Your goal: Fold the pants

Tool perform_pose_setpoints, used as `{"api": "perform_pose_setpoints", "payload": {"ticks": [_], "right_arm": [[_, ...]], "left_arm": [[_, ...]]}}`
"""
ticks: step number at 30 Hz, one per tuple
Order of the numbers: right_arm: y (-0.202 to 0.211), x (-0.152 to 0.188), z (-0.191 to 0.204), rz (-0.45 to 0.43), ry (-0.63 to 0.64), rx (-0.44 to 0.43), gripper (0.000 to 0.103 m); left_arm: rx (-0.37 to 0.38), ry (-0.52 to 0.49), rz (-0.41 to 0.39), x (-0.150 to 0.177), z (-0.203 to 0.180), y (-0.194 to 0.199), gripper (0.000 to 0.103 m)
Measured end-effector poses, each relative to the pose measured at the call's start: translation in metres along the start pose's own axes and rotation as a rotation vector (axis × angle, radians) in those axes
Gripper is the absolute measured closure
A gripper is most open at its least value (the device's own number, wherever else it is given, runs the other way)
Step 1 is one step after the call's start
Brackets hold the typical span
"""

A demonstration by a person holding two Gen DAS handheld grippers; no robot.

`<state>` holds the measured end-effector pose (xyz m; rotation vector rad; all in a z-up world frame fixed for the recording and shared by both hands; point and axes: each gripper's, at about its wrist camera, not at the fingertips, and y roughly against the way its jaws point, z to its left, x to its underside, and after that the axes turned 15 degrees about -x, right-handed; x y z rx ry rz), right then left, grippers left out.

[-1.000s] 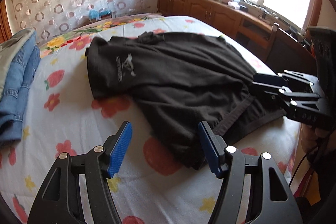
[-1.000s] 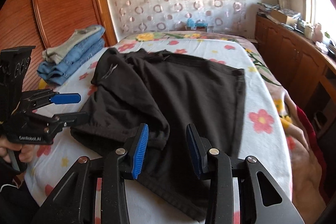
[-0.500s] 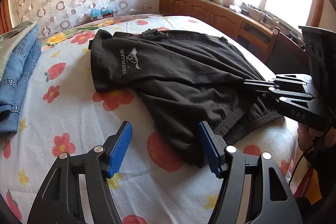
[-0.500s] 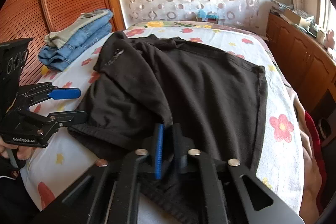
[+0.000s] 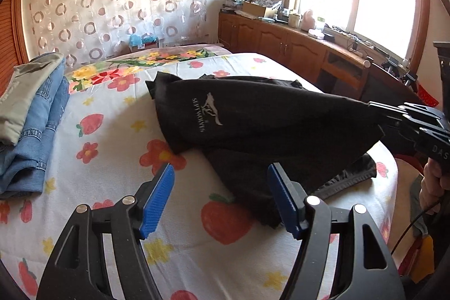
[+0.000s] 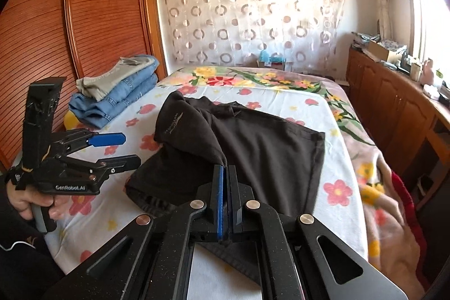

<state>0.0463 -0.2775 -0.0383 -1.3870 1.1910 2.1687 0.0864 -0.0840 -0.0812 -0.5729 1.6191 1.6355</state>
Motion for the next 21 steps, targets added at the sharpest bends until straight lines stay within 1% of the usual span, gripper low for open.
{"api": "perform_pose_setpoints", "payload": {"ticks": [5, 9, 12, 16, 21], "right_arm": [[0.017, 0.012, 0.001, -0.009, -0.008, 0.035, 0.101], [0.022, 0.022, -0.004, -0.003, -0.033, 0.062, 0.101], [0.024, 0.031, -0.006, 0.006, -0.058, 0.079, 0.101], [0.022, 0.042, -0.012, 0.033, -0.097, 0.088, 0.102], [0.015, 0.047, -0.020, 0.080, -0.141, 0.089, 0.101]], "left_arm": [[0.007, -0.022, -0.005, -0.005, -0.009, 0.001, 0.033], [0.024, -0.027, 0.006, -0.006, -0.013, -0.002, 0.033], [0.022, -0.039, 0.012, -0.005, -0.016, -0.004, 0.033], [0.022, -0.046, 0.016, -0.006, -0.019, -0.005, 0.033], [0.020, -0.046, 0.009, -0.008, -0.020, -0.003, 0.033]]}}
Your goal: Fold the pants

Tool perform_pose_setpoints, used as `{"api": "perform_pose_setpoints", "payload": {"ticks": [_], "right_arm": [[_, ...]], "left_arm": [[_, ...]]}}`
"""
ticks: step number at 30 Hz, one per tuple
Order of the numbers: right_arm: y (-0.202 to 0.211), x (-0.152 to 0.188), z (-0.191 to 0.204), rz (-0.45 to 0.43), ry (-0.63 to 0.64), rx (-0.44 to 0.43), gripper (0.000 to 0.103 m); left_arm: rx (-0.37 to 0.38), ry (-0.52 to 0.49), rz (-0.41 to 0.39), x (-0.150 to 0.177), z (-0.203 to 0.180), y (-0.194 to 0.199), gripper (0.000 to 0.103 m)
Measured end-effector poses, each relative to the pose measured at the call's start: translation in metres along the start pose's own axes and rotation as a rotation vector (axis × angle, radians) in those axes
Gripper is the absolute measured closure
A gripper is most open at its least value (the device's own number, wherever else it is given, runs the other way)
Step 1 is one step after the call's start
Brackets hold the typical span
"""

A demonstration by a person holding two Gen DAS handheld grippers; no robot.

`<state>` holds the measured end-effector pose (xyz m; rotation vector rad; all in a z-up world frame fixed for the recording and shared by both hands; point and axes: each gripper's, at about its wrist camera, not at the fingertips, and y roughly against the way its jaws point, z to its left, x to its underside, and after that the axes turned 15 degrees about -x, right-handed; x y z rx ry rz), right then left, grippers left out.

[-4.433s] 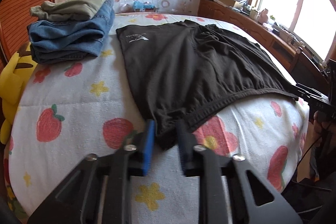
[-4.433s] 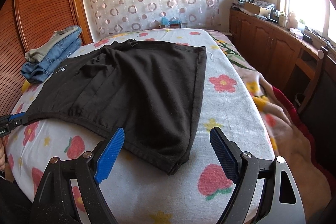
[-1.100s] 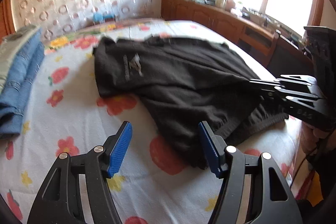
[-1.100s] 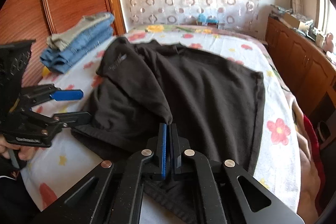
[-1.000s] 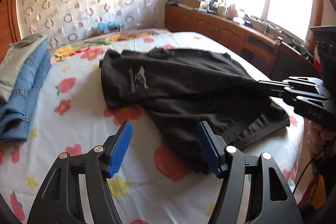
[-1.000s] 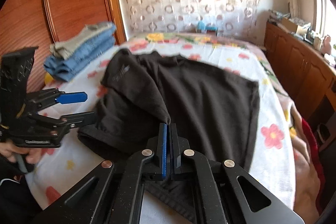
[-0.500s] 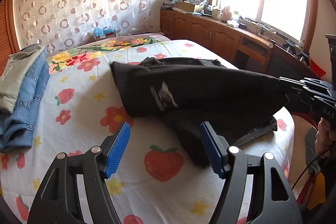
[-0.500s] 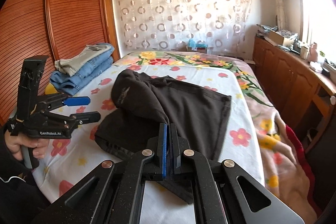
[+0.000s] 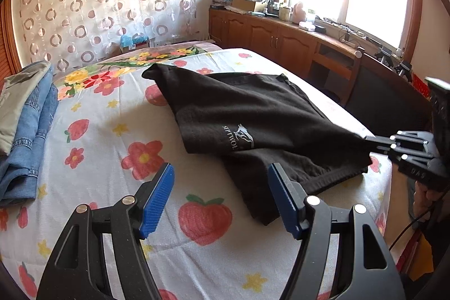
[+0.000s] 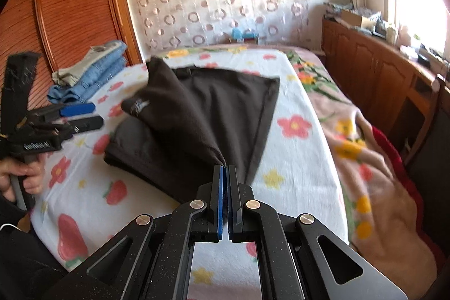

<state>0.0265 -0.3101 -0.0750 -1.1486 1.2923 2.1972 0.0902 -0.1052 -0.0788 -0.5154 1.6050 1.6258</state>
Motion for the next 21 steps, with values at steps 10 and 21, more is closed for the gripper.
{"api": "perform_pose_setpoints", "payload": {"ticks": [10, 21], "right_arm": [[0.000, 0.002, -0.014, 0.029, -0.050, -0.006, 0.100], [-0.003, -0.041, 0.004, -0.005, 0.054, -0.028, 0.071]], "left_arm": [[-0.025, 0.006, -0.036, -0.013, 0.015, 0.003, 0.033], [-0.068, 0.024, -0.067, -0.025, 0.050, 0.005, 0.033]]}}
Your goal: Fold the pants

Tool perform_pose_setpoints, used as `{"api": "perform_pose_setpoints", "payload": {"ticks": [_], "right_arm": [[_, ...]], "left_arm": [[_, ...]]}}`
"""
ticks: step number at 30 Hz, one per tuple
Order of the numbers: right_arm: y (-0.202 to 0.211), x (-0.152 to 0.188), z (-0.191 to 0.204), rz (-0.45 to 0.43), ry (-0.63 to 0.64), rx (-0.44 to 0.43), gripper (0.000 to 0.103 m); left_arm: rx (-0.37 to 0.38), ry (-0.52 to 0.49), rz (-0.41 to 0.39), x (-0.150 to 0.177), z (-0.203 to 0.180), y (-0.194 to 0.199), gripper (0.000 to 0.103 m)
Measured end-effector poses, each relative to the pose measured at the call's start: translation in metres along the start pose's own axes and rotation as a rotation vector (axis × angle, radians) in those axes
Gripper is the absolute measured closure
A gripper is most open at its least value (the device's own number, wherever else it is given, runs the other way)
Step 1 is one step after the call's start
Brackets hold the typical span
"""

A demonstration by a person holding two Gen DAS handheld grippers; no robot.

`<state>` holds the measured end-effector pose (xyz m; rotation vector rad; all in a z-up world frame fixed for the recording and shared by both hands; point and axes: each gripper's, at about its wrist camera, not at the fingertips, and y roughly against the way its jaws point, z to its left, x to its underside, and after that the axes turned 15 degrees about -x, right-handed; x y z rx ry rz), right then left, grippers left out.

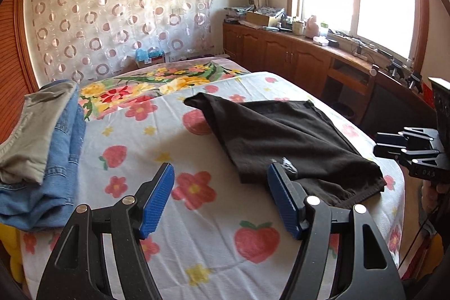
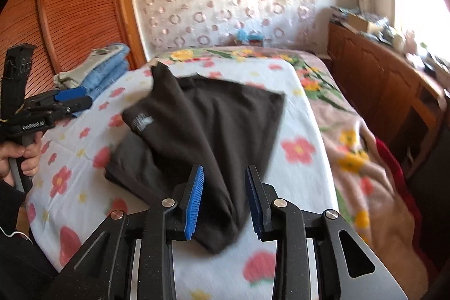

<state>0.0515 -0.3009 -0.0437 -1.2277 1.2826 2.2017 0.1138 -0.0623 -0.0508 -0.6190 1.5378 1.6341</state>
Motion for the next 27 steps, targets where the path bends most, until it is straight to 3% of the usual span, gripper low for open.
{"api": "perform_pose_setpoints", "payload": {"ticks": [13, 15, 17, 27], "right_arm": [[-0.094, -0.058, 0.041, 0.107, 0.155, -0.183, 0.071], [-0.108, -0.061, 0.044, 0.131, 0.176, -0.205, 0.066], [-0.120, -0.065, 0.043, 0.157, 0.190, -0.218, 0.059], [-0.167, -0.078, 0.045, 0.272, 0.261, -0.184, 0.057]], "left_arm": [[-0.030, 0.037, 0.010, -0.007, 0.036, -0.010, 0.033], [-0.036, 0.044, 0.018, -0.005, 0.042, -0.013, 0.033], [-0.039, 0.052, 0.028, -0.003, 0.046, -0.017, 0.033], [-0.039, 0.060, 0.064, 0.003, 0.054, -0.031, 0.033]]}}
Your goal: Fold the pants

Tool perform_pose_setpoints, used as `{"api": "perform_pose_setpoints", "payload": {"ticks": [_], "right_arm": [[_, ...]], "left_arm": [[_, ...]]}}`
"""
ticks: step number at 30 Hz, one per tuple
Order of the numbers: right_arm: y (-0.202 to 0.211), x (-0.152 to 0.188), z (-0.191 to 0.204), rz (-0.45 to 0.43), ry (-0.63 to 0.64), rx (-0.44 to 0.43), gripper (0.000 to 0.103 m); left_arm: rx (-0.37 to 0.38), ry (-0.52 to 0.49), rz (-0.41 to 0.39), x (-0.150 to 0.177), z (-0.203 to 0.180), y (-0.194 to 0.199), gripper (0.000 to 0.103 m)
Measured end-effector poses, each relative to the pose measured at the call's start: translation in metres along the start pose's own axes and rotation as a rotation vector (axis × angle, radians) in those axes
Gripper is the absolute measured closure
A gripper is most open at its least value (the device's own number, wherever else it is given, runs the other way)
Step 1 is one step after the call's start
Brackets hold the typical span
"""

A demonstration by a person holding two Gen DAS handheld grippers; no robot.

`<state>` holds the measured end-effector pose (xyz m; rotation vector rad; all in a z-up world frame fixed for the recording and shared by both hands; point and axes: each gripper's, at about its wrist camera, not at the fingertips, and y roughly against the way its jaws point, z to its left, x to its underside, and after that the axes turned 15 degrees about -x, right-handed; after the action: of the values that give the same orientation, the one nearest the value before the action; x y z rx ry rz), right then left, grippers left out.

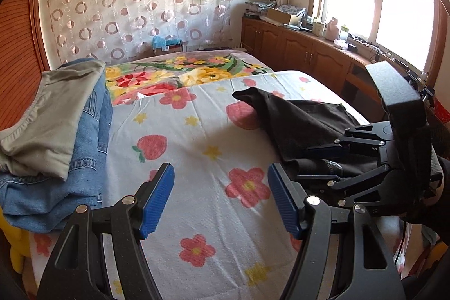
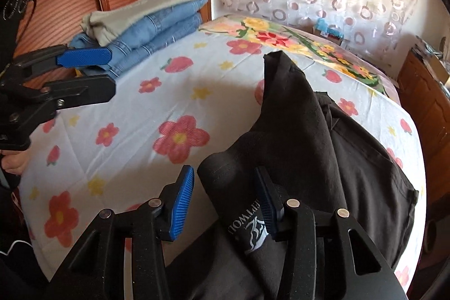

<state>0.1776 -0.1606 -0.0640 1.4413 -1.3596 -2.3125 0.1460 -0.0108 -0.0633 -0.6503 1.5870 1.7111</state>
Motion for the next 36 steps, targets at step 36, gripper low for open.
{"api": "perform_pose_setpoints", "payload": {"ticks": [36], "right_arm": [[0.040, 0.002, -0.088, -0.185, -0.227, 0.115, 0.093]], "left_arm": [[0.072, -0.160, 0.051, -0.036, -0.083, -0.044, 0.033]]}}
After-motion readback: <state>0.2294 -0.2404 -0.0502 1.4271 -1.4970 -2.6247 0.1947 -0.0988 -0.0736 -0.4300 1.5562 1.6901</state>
